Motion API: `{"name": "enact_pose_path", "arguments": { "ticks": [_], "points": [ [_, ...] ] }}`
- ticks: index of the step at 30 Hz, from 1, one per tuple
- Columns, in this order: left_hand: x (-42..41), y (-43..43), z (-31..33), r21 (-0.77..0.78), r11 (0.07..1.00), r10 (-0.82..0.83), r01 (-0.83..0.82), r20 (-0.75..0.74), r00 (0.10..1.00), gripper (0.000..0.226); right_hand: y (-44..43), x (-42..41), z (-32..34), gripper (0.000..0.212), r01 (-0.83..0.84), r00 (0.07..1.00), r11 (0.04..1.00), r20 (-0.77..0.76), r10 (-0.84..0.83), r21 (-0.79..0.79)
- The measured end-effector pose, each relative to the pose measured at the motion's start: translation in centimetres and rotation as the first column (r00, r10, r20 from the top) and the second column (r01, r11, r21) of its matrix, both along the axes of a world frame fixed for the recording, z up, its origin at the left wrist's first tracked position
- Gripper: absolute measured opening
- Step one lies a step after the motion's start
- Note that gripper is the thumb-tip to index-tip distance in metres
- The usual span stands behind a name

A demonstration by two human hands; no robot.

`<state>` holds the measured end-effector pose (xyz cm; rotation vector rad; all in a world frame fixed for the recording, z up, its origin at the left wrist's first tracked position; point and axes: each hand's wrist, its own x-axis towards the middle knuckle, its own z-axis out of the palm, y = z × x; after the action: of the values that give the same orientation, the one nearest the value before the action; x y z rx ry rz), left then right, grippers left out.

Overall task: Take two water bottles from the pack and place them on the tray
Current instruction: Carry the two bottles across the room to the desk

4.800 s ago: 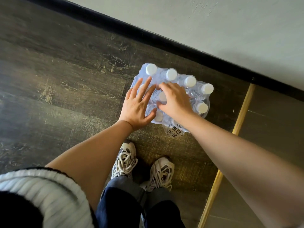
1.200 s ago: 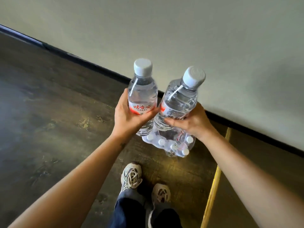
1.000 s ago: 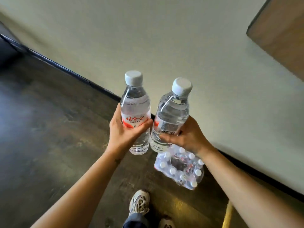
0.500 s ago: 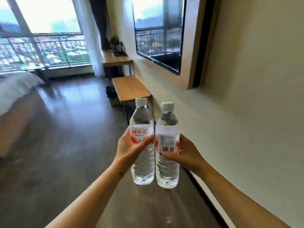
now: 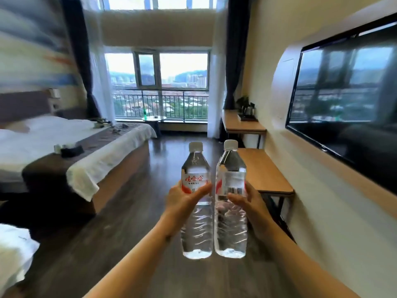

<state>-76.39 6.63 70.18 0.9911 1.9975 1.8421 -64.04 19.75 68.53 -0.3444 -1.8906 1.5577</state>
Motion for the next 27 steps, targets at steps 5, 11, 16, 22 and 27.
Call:
{"name": "enact_pose_path", "arguments": {
  "ticks": [5, 11, 16, 22, 27],
  "points": [
    [-10.6, 6.7, 1.7, -0.052, 0.998, 0.044, -0.046, -0.042, 0.998, 0.028, 6.5, -9.5, 0.8, 0.062, -0.019, 1.0, 1.0, 0.017, 0.019, -0.002],
    [-22.9, 19.3, 0.1, -0.079, 0.997, 0.002, -0.009, -0.091, 0.996, 0.032, 18.1, -22.1, -0.6, 0.057, 0.002, 1.0, 1.0, -0.019, -0.002, 0.008],
    [-36.0, 31.6, 1.3, -0.103, 0.995, -0.001, -0.007, -0.079, 0.997, 0.032, 30.5, -35.3, 1.0, 0.058, 0.003, 1.0, 1.0, -0.023, -0.003, 0.013],
    [-53.0, 41.0, 4.2, -0.069, 0.993, 0.084, -0.091, -0.1, 0.991, 0.032, 41.9, -53.1, 4.3, 0.06, -0.063, 0.997, 0.997, -0.04, 0.065, 0.036],
    [-68.2, 47.4, 3.7, -0.025, 0.981, 0.193, -0.194, -0.033, 0.981, 0.027, 48.9, -68.9, 3.1, 0.057, -0.13, 0.99, 0.991, -0.053, 0.132, 0.042]
  ]
}}
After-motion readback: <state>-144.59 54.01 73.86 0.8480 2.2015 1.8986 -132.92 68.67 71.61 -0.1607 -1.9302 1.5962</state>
